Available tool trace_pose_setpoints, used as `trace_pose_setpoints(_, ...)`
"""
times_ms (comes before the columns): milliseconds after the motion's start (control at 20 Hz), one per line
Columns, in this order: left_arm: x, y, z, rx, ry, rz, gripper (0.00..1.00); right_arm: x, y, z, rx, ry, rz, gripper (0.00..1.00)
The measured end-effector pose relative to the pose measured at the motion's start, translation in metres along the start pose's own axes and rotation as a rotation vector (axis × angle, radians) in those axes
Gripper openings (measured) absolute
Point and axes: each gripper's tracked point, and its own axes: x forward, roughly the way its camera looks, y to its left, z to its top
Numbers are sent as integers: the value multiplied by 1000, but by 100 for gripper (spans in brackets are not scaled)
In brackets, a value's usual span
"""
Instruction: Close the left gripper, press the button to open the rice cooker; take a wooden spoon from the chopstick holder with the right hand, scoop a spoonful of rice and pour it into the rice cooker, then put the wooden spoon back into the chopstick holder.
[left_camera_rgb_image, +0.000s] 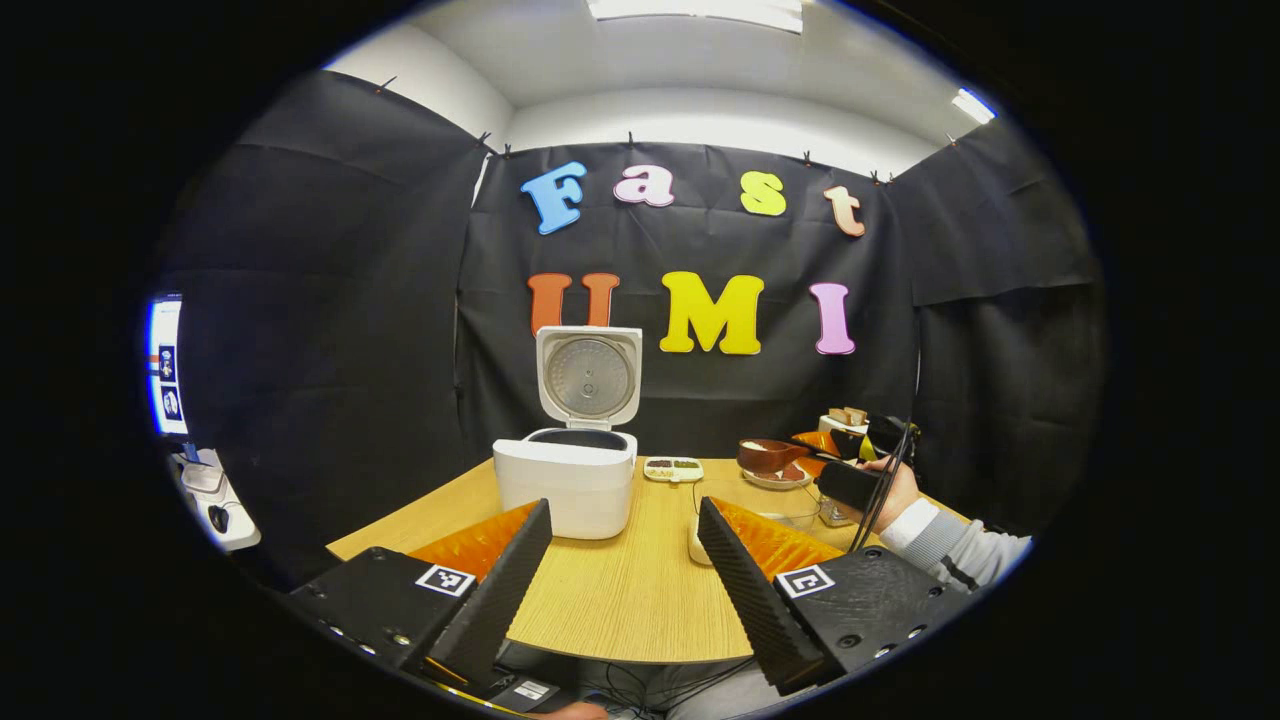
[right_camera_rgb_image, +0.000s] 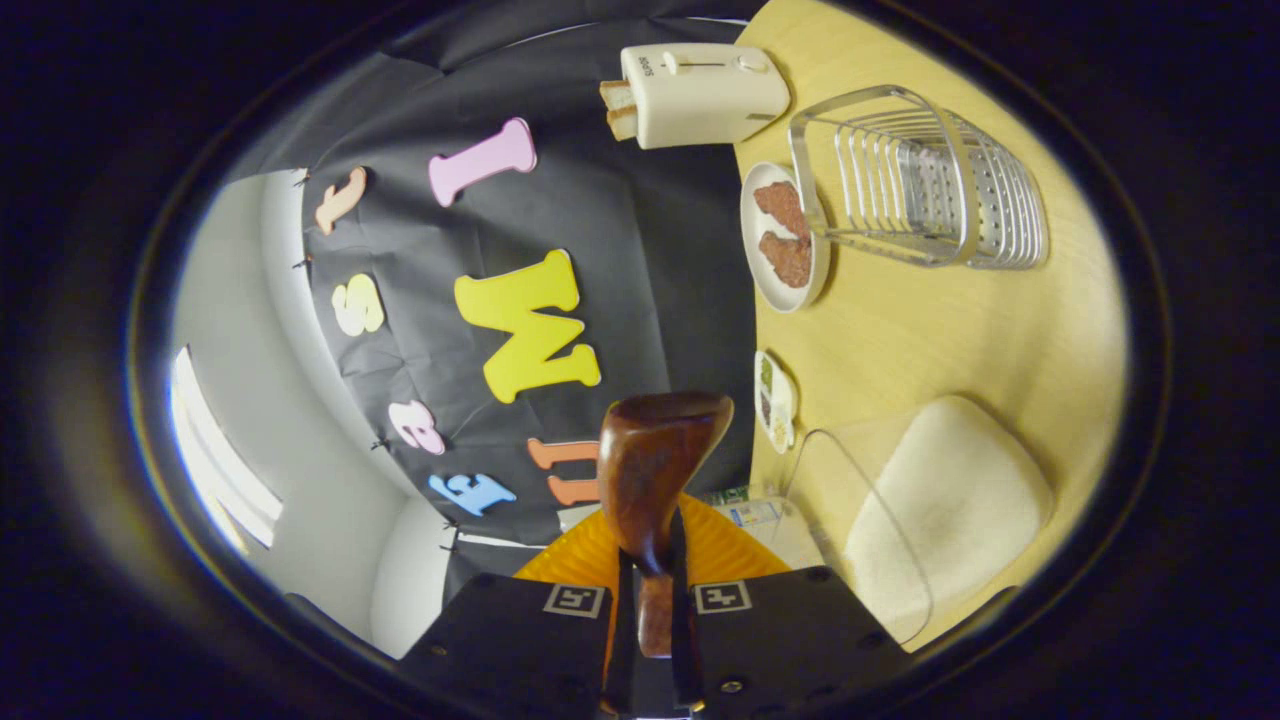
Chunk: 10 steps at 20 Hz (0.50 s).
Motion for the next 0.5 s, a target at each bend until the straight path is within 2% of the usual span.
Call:
trace_pose_setpoints(100, -2, 1, 2, -4, -8, 5, 94, 12, 14, -28, 16, 40, 12, 19)
trace_pose_setpoints(250, -3, -2, 0, 19, -7, -14, 94, 31, 31, -71, -44, 101, 23, 19)
trace_pose_setpoints(500, -8, 26, -2, 113, -6, 52, 95, 59, 39, -120, -109, 162, 16, 19)
